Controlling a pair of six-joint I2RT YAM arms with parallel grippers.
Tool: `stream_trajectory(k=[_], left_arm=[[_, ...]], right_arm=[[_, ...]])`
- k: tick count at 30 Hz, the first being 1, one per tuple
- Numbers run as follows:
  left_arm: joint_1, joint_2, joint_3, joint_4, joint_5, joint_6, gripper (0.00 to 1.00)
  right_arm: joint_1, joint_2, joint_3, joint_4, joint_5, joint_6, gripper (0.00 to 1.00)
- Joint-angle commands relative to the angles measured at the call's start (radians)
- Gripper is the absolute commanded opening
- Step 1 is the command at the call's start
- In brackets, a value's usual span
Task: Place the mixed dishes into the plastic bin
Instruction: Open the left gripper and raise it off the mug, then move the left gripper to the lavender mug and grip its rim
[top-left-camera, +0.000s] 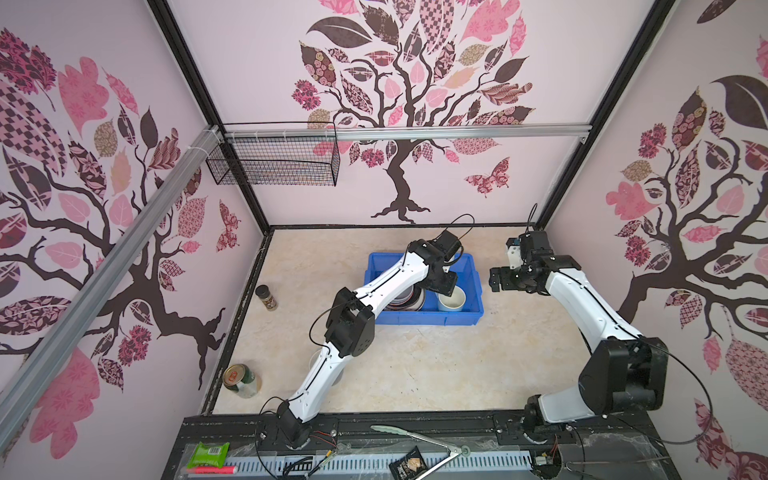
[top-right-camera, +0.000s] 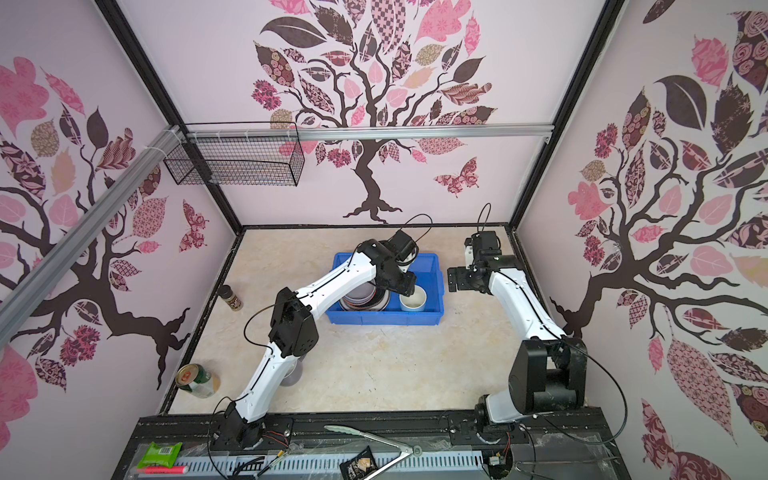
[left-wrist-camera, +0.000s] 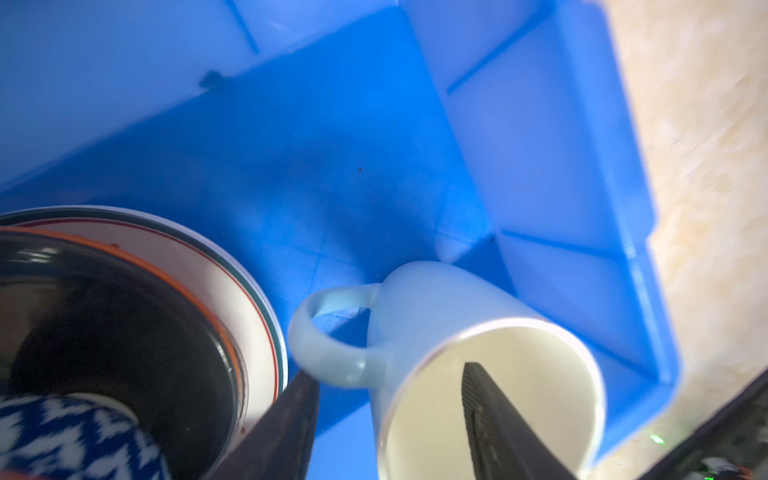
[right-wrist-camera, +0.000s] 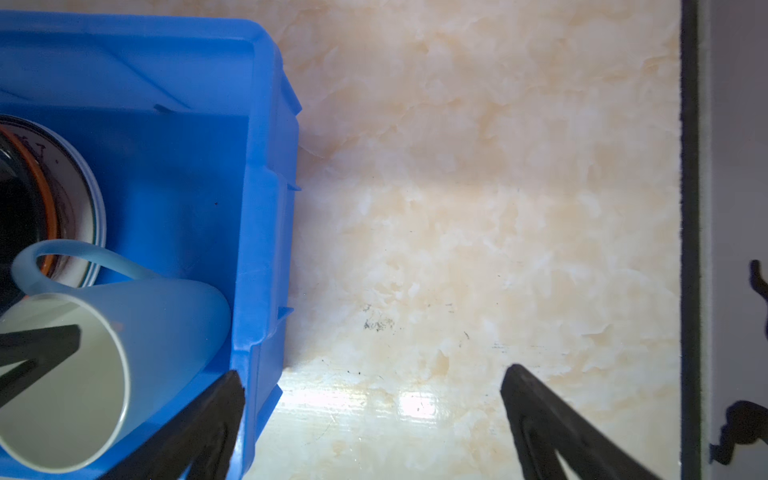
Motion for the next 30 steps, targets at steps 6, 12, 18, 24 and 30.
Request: stream_trajectory(k=[6,12,18,24,30], left_arm=[[0.112,-0.222,0.021,0.081,0.048,-0.034,0.70],[0.221,-0.410,-0.143,0.043,-0.040,-0.049,0.71],[0.398,-0.657,-0.509,0.063,-0.074,-0.097,0.71],[0.526,-0.817,-0.727,0.036,-0.104,-0.099,0.71],[0.566,-0.895,-0.852,0.019,-0.106,-0.114,0.71]], right_arm=[[0.029,0.161,0.079,0.020,-0.124,0.012,0.93],[0.060,0.275,0.140,0.049,-0.151,0.032,0.61],[0.088,0.351,0.197,0.024,-0.206,0.047,0.40],[0.148,0.357,0.185,0.006,-0.203,0.063,0.40],[0.207,0.363,0.197,-0.009,-0.187,0.073,0.37]])
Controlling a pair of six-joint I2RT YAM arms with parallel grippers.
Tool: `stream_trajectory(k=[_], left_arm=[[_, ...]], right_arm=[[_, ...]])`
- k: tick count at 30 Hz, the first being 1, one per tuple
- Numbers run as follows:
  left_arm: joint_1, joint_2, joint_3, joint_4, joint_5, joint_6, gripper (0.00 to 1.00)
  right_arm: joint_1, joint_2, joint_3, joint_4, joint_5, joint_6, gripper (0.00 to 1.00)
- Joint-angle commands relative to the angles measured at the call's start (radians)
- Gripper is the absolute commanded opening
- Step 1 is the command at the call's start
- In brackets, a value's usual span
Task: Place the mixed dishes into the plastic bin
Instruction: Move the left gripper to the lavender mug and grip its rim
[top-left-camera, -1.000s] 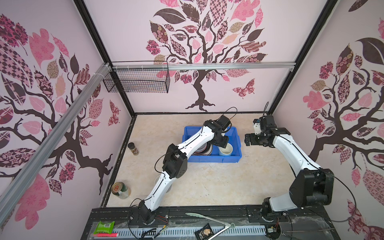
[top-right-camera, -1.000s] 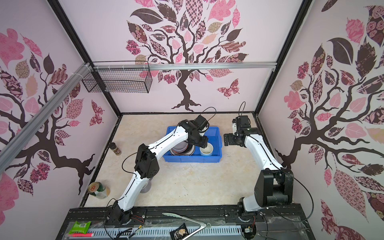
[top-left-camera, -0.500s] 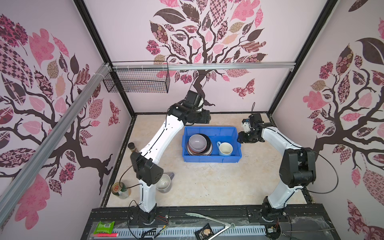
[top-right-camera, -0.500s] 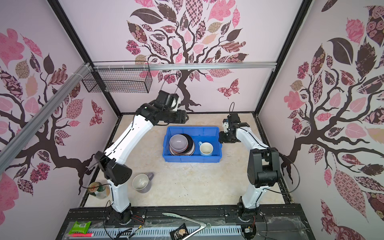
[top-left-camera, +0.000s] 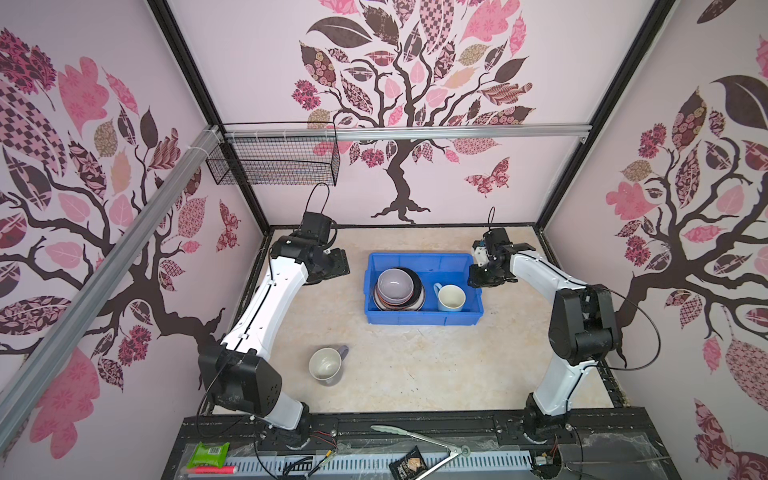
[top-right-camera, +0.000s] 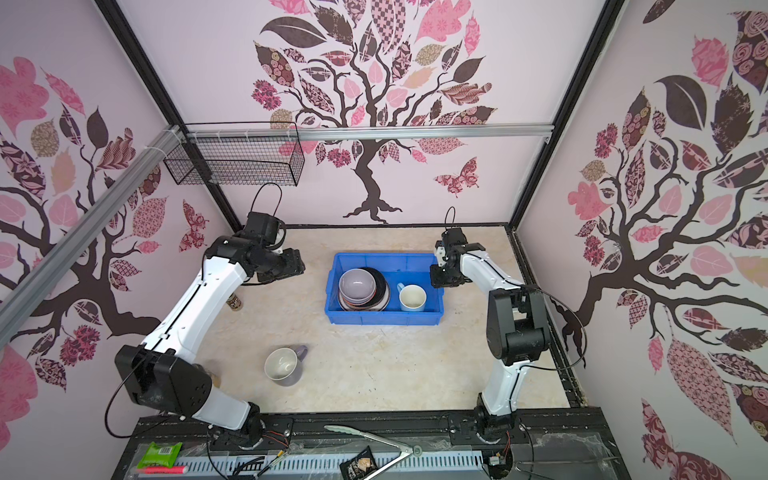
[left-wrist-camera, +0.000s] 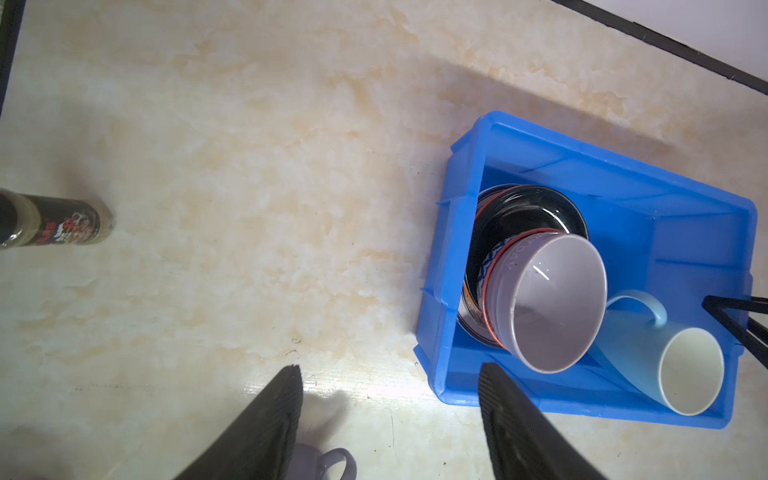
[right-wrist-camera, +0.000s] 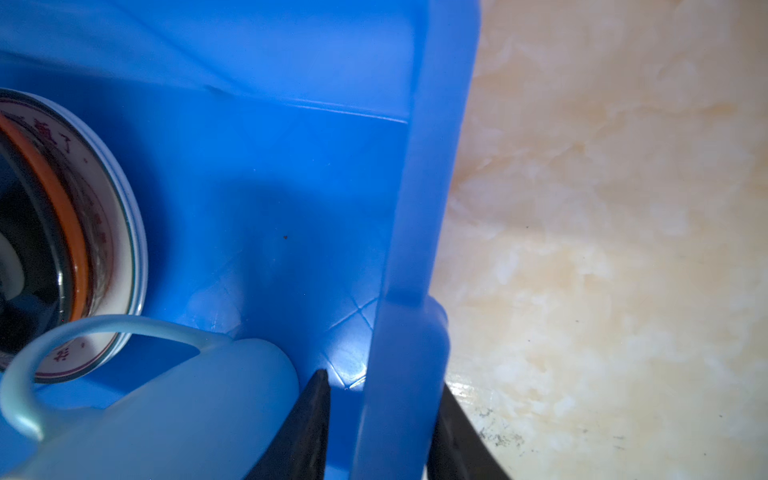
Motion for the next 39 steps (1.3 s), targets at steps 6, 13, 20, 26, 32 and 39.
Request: stream_trajectory(k=[6,13,20,26,32,39], left_arm=[[0.041,-0.085,-0.129,-0.014,-0.006,-0.012,0.71],[0.083,-0.144,-0.198,-0.035,-0.002,-0.016,0.70],[0.088,-0.232,-0.260,-0.139,-0.041,-0.047,0.71],[0.088,-0.380,-0.381,-0.284,-0.032,-0.110,0.70],[0.087,-0.491,-0.510,-0.381,-0.011,-0.175,0.70],[0.073,-0.556,-0.660,-0.331,0.065,-0.259,0.69]], right_arm=[[0.112,0.055,0.067,-0.064,-0.072,0.010,0.36],[0.147,0.104,0.130,-0.074,-0.071,0.010,0.38],[0.152,0.099,0.177,-0.084,-0.039,-0.022,0.83],[0.149,-0.007,0.152,-0.012,0.090,-0.057,1.00],[0.141,-0.031,0.143,0.010,0.101,-0.057,1.00],[0.141,-0.048,0.154,0.020,0.097,-0.060,0.99]])
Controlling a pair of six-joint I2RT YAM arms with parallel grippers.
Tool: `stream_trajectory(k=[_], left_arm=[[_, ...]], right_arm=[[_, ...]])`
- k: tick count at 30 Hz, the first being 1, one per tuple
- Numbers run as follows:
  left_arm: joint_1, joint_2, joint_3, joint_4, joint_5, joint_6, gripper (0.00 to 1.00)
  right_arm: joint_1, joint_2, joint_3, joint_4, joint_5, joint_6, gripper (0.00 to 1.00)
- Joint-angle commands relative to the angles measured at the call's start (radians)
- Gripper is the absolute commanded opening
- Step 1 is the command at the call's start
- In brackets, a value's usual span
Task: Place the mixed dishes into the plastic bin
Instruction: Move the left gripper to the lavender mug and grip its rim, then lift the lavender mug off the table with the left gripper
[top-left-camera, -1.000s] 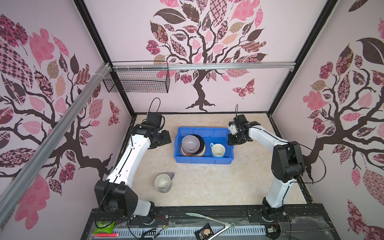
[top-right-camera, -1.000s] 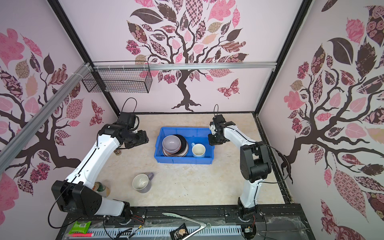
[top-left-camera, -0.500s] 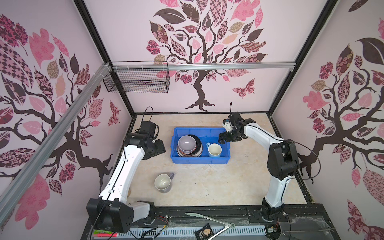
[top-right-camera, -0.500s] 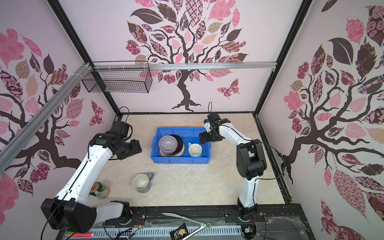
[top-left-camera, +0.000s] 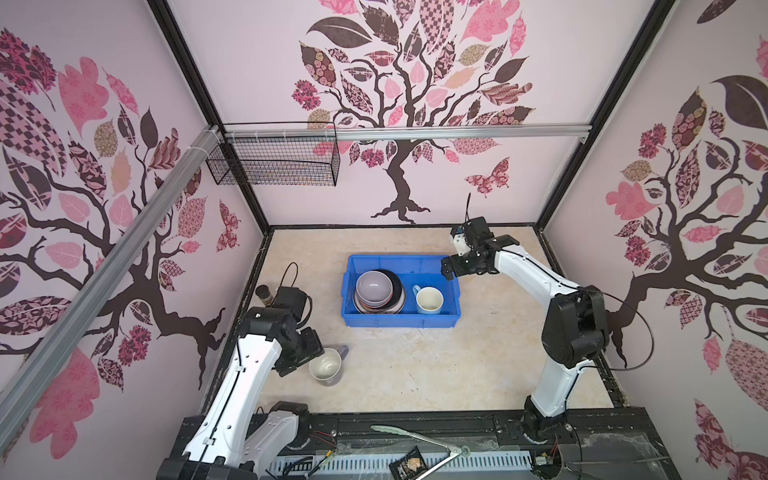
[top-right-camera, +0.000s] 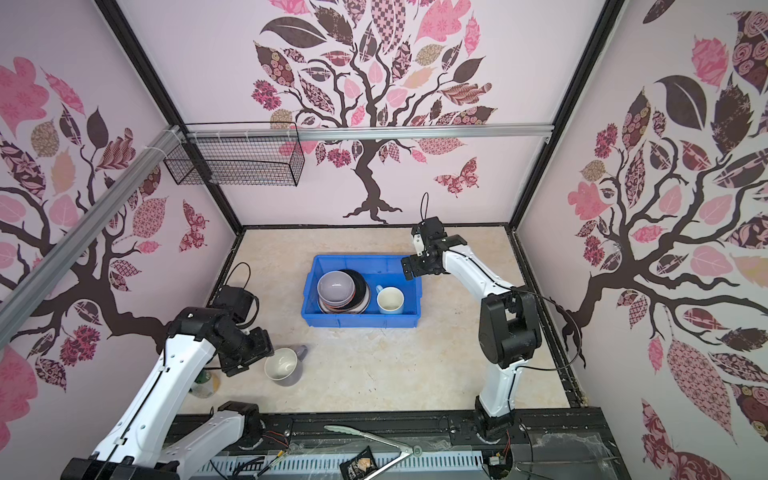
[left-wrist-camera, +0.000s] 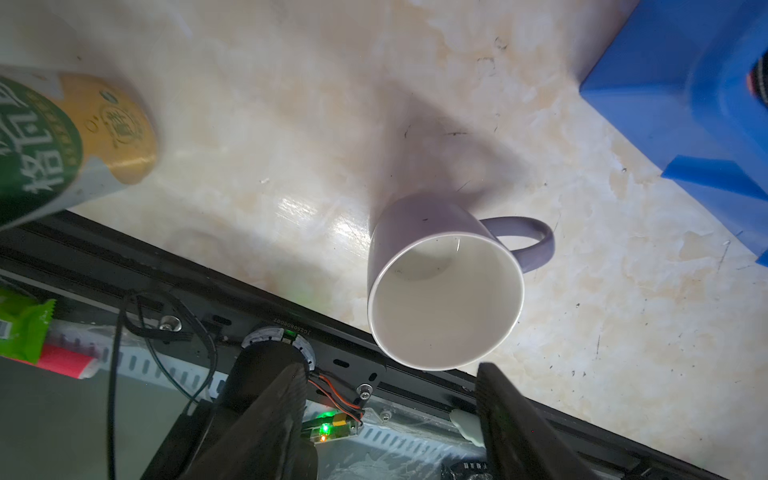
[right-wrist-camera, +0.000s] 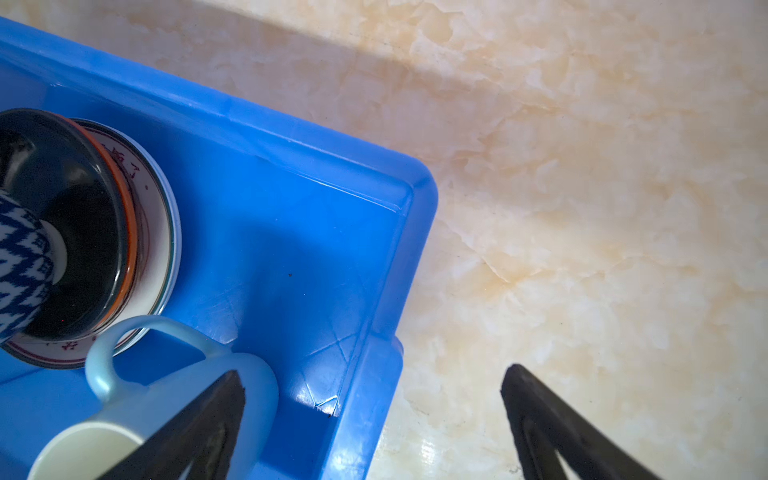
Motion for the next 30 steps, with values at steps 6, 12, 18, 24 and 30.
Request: stream_trajectory(k=[6,12,18,24,30], left_arm=[[-0.031,-0.053,-0.165,0.105,0.042,-0.109,0.67],[-0.044,0.023,-0.182,0.217,0.033,-0.121,0.63],[-0.046,0.112,-0.153,0.223,0.024,-0.110,0.60],[-0.047,0.172,-0.131,0.229,0.017,-0.109,0.55],[-0.047,0.220,-0.131,0.249,0.032,-0.101,0.36]], right_arm=[[-0.005,-0.077,0.009,-0.007,0.014,-0.015,1.00],[-0.010,-0.114,-0.035,-0.002,0.014,-0.016,1.00],[-0.029,-0.144,-0.069,0.010,0.012,-0.007,1.00],[-0.059,-0.181,-0.125,0.029,0.009,0.000,1.00],[-0.095,-0.198,-0.154,0.038,-0.011,0.003,0.99]])
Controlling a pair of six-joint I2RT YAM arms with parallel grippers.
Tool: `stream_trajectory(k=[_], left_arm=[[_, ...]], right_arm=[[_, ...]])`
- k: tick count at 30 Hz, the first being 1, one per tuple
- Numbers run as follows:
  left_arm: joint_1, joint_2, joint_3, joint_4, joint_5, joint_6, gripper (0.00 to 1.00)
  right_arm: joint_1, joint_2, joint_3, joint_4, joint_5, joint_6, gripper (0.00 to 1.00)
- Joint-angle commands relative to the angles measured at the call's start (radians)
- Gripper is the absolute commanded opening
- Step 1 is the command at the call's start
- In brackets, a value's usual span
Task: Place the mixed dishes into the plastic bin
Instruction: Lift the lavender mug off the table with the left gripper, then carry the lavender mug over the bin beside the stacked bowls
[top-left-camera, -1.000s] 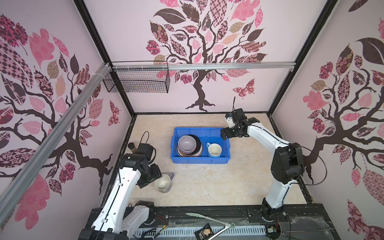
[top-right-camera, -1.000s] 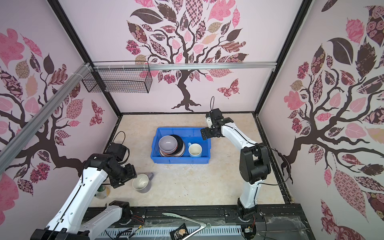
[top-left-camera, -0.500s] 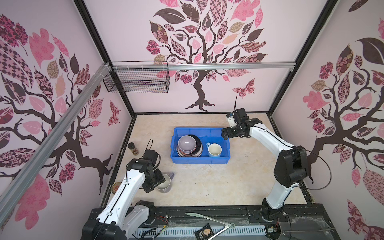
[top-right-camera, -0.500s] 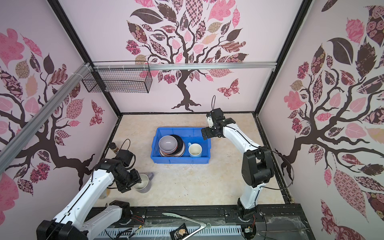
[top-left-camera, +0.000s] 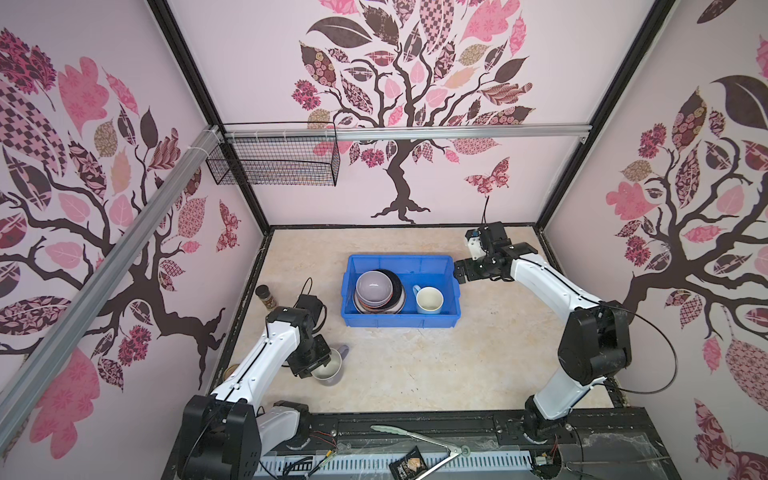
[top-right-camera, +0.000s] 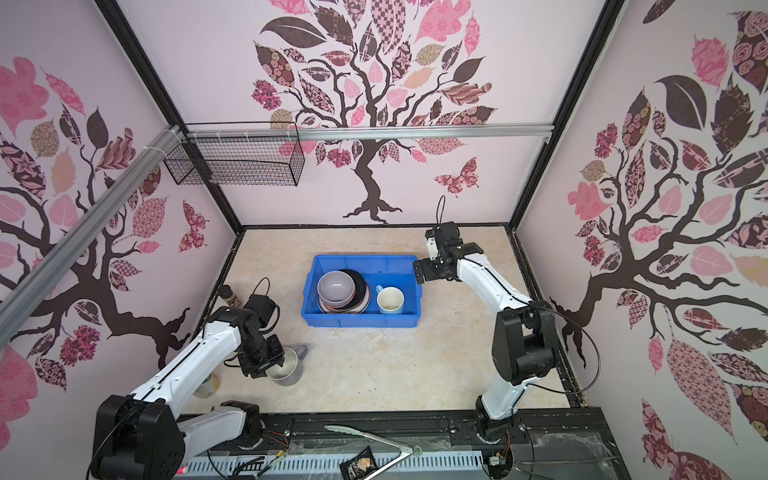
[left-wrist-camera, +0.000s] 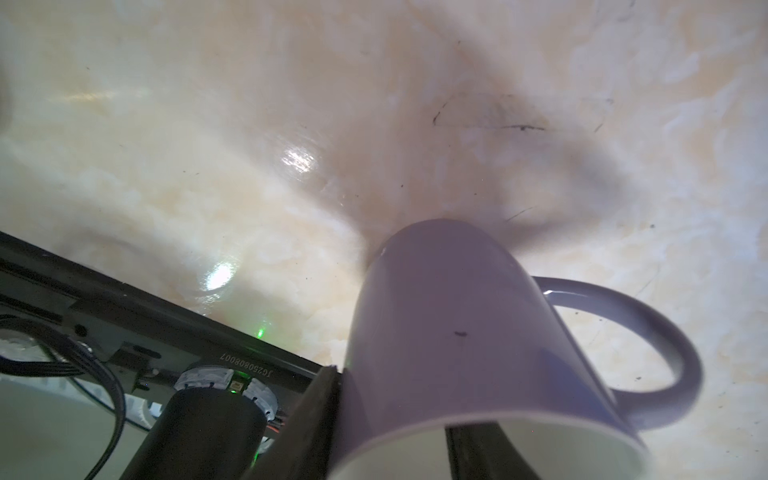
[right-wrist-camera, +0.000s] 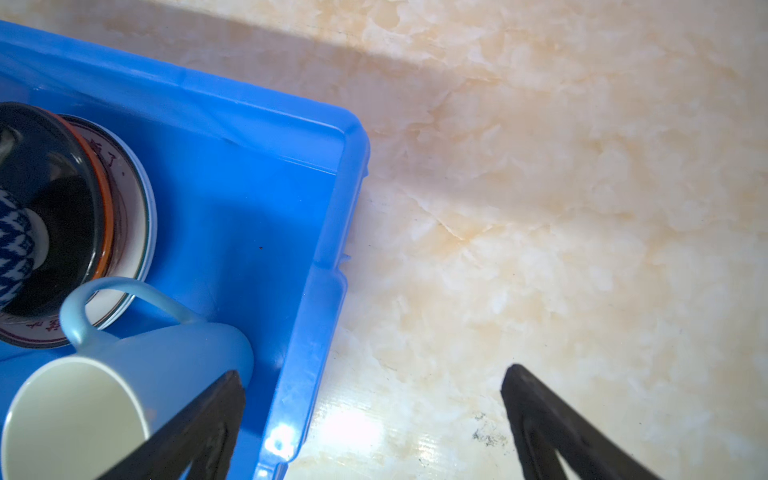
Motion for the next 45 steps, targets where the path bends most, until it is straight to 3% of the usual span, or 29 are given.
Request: stream_trajectory(k=[1,4,11,18,26,37,45], left_arm=[[-0.003,0.019,0.037,0.028,0.012,0.004,0.30],[-0.002,0.028,0.046,0.023,0.017,0.008,0.15],[-0.003,0.029,0.137,-0.057,-0.007,0.041,0.00],[-0.001,0.056,0.369,-0.191,-0.070,0.106,0.00],[-0.005,0.224,0.775,-0.288,-0.104,0.182,0.00],[-0.132,0.668,1.381,-0.268,-0.062,0.243,0.00],[-0.205,0.876,1.599,-0.204,0.012,0.227,0.00]], right_arm=[[-0.021,-0.051,0.003,0.005,-0.013,0.003,0.99],[-0.033,-0.054,-0.001,0.006,-0.017,0.000,1.00],[-0.037,-0.031,0.023,-0.005,-0.050,-0.007,0.99],[-0.037,-0.009,0.051,-0.011,-0.056,-0.005,0.99],[-0.044,-0.008,0.075,-0.018,-0.047,-0.002,0.99],[-0.056,-0.028,0.075,-0.016,-0.019,0.004,1.00],[-0.071,-0.055,0.058,-0.025,0.019,0.000,1.00]])
